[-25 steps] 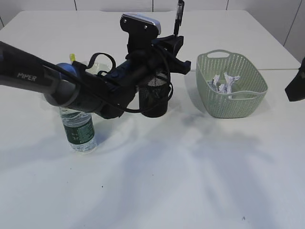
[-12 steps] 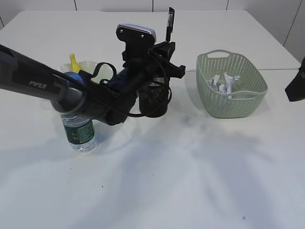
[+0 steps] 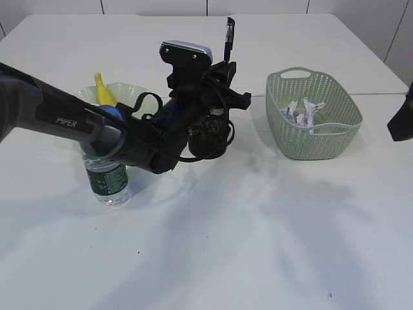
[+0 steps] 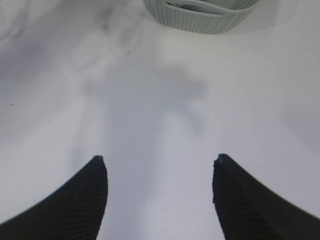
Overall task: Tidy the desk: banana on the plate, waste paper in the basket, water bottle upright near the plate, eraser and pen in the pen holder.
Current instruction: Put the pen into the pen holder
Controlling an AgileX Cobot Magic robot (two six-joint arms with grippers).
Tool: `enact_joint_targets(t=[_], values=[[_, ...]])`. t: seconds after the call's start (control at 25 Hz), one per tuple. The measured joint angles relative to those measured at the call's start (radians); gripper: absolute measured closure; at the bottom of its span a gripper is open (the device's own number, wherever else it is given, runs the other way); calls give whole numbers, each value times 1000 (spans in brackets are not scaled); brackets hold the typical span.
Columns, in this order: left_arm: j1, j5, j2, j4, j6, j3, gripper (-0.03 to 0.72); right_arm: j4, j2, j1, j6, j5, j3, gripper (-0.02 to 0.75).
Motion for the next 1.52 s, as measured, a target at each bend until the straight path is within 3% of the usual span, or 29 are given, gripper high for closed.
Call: enact_joint_targets(t=[0.64,1.52], values=[[11,50,14,-72,28,-2,659,0,0,0,4,4,0,251],[11,146,23,-80,28,-2,653,0,0,0,4,4,0,252]])
